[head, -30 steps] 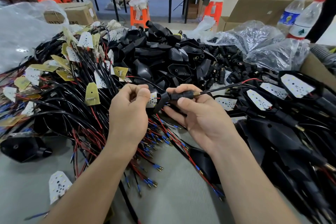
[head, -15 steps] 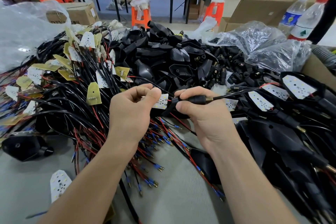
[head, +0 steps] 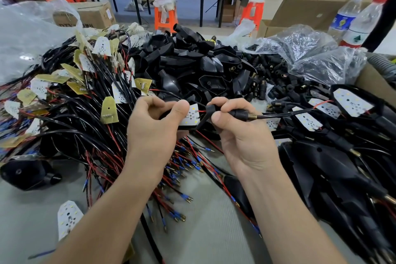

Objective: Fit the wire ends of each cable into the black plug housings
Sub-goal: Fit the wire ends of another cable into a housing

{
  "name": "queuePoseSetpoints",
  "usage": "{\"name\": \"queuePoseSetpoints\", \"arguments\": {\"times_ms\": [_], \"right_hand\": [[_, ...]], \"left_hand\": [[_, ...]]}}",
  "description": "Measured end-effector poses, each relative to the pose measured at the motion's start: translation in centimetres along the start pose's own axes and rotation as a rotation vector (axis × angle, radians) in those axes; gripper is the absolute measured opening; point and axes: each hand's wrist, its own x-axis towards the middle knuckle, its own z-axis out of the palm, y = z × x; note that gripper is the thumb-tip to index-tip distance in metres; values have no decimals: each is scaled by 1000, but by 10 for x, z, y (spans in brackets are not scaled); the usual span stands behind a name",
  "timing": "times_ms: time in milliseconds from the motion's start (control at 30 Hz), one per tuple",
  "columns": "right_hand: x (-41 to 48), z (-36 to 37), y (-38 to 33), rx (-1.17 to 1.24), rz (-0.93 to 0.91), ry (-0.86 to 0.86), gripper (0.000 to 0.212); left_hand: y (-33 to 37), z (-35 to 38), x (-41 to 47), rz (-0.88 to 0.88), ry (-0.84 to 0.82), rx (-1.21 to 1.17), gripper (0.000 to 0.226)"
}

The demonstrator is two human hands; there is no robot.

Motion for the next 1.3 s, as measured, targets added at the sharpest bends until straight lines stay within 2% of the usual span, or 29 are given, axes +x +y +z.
{"name": "queuePoseSetpoints", "arguments": {"times_ms": [67,133,267,367,533,700,1100,1300], "right_hand": [[1,0,-1,38,1,-3,26],[1,-2,-4,52,23,-17,27],[2,-11,-14,-162,165,-49,33],[4,-17,-15,-192,244,82,18],[5,-20,-13,-133,182,113,29],[5,-19,-12,-141,164,89,33],[5,-23,-17,-133,241,73,22],[4,-24,-21,-184,262,81,25]], "left_hand": [[2,1,0,-110,-170,-58,20],[1,1,1,-143,-273,-68,27],[-2,-2,7,-99,-219,-91,27],[-5,-6,11,-63,-176,-63,23],[-7,-7,13,25,-183,-14,20],[-10,-12,15,253,-153,208,16],[-13,-14,17,285,-188,204,14],[-10,-20,17,349,-193,360,17]]}}
